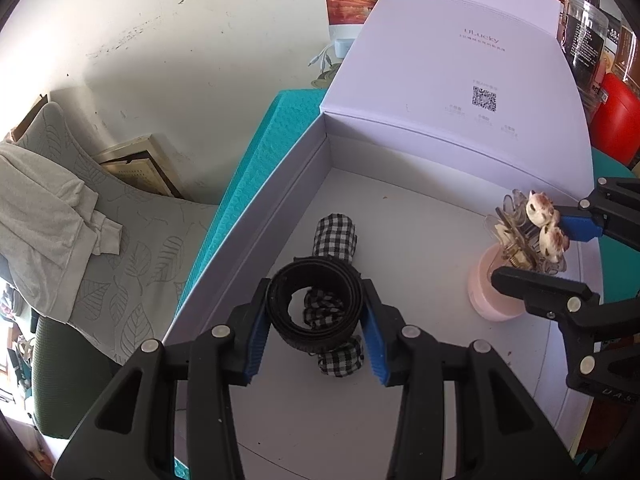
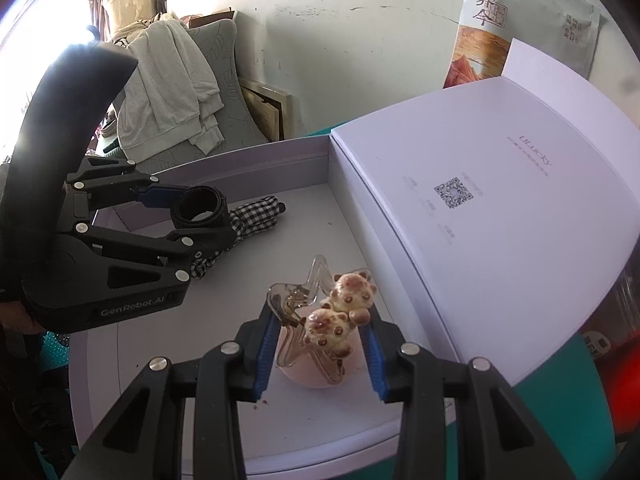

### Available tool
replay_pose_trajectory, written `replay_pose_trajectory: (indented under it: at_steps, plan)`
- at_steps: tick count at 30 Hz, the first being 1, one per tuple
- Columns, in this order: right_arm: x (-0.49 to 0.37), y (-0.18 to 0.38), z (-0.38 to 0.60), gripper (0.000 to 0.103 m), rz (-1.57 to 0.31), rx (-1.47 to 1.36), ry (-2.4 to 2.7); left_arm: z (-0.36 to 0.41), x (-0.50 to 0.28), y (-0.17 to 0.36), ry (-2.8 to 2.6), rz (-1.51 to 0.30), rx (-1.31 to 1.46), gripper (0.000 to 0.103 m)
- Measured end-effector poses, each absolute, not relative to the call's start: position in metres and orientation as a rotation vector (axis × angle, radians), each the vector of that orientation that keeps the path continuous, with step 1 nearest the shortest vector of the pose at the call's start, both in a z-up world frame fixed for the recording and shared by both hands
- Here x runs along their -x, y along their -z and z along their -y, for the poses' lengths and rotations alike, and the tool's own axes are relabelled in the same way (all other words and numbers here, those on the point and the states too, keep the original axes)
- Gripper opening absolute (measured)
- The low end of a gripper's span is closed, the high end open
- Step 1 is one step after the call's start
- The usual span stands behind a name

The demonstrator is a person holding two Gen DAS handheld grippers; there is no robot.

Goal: Organize objects
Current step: 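Lower the hair tie and keychain with both grippers into the box, then open the left gripper on the black hair tie while the right gripper releases the bear keychain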

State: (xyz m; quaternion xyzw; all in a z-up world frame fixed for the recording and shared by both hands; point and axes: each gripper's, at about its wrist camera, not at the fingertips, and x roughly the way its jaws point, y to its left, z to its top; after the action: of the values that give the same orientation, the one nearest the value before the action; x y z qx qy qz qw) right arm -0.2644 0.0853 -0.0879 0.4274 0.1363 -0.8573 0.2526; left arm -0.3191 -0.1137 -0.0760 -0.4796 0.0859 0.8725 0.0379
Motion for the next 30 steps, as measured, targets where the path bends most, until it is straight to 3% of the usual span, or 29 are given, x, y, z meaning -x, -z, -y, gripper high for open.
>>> replay_pose_trajectory:
  at_steps: [2,7,30]
  plan:
    - [0.264,0.088,-0.086,0.04,-0.373,-1.165,2.334,0.114,0.319,0.077,-2.676,-0.261,1.474,0.04]
    - [0.262,0.084,-0.089,0.055,-0.349,-1.148,2.34,0.112,0.314,0.075,-2.675,-0.258,1.478,0.041]
    - [0.207,0.016,-0.104,0.055,-0.343,-1.008,2.44,0.11,0.243,-0.01,-2.769,-0.229,1.333,0.045]
